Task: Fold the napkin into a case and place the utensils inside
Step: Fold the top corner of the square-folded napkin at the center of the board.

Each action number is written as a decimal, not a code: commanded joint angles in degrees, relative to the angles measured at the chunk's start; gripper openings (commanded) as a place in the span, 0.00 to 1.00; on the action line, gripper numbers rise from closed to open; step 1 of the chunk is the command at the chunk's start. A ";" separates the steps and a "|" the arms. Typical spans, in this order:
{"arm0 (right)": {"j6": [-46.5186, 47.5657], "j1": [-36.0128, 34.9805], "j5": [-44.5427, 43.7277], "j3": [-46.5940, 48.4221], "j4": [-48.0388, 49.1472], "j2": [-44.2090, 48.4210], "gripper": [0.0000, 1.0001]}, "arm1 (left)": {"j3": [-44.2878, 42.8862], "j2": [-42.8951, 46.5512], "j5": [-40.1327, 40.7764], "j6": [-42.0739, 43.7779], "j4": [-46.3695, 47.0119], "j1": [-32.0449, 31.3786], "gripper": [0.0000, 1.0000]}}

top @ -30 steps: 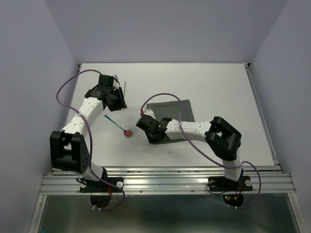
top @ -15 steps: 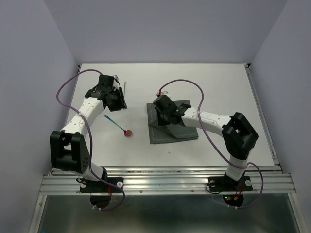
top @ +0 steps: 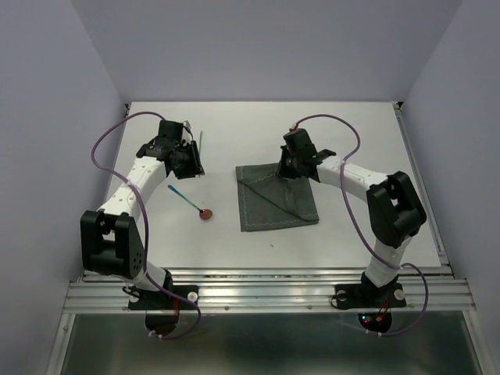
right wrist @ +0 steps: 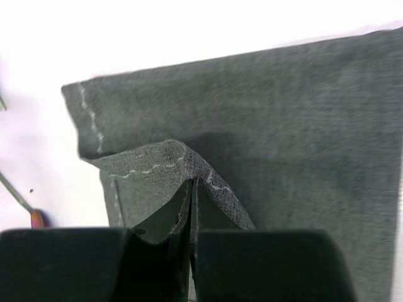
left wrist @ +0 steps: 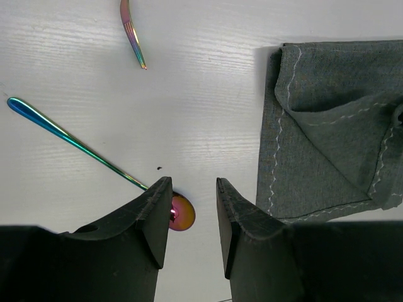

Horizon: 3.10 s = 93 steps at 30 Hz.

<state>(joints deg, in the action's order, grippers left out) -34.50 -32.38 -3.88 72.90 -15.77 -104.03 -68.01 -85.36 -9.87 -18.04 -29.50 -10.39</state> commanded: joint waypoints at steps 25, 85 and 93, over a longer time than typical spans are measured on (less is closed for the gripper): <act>-0.57 8.74 2.83 5.49 3.20 -7.15 0.01 | -0.90 -0.16 -0.06 0.55 -0.74 0.11 0.44; 0.75 10.85 0.01 -14.00 0.66 17.71 0.45 | -8.53 -9.72 -3.57 -3.14 3.22 -11.84 0.26; -0.21 7.95 7.39 -21.31 -2.34 22.91 0.13 | -19.43 -21.05 -7.97 -3.05 4.97 -15.18 0.01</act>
<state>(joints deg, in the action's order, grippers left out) -34.28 -22.72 -0.73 52.84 -17.37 -82.83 -82.00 -104.03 -14.96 -21.10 -26.41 -24.91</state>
